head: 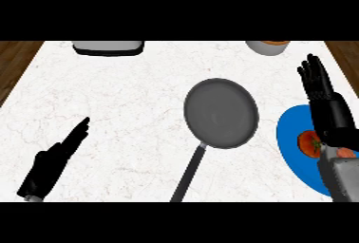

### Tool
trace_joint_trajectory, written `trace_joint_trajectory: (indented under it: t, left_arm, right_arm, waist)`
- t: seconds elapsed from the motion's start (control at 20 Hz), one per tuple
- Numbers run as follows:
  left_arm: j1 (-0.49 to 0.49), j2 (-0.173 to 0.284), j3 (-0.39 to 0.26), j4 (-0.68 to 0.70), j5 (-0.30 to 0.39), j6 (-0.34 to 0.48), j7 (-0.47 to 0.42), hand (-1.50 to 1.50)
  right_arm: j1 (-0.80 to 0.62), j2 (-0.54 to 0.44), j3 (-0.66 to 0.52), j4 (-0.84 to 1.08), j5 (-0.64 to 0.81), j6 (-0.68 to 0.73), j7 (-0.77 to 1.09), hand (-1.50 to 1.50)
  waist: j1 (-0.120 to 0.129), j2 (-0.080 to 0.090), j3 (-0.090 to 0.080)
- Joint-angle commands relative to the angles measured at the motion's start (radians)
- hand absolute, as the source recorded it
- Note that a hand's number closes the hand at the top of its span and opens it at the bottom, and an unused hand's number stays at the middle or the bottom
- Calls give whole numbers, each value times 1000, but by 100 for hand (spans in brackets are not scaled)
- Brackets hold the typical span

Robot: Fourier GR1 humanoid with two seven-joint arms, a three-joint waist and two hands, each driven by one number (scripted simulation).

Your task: Pick the tomato from the plate and place it in the pan

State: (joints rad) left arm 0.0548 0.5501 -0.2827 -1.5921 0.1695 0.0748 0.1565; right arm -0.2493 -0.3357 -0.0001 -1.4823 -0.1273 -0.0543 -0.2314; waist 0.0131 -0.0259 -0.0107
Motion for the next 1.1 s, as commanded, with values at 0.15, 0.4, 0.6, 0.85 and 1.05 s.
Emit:
trace_joint_trajectory:
  t: [0.15,0.4,0.6,0.85,1.05]
  left_arm:
    - [-60,-100,137,-28,69,118,-42,0]
    - [-126,-163,207,-40,153,160,-15,0]
    - [-137,-186,197,-9,137,171,-25,0]
    - [-178,-186,197,-19,148,158,10,0]
    - [-199,-214,187,30,129,158,-3,0]
  right_arm:
    - [-34,-167,-46,-89,-214,388,-90,150]
    - [78,-373,-233,49,-71,432,-379,150]
    - [218,-477,-307,171,41,506,-669,-150]
    - [213,-623,-350,326,175,458,-869,-150]
    - [212,-622,-294,306,249,382,-937,-150]
  waist:
    - [-13,17,12]
    - [-44,29,16]
    - [-44,32,15]
    - [-13,33,15]
    - [-14,30,12]
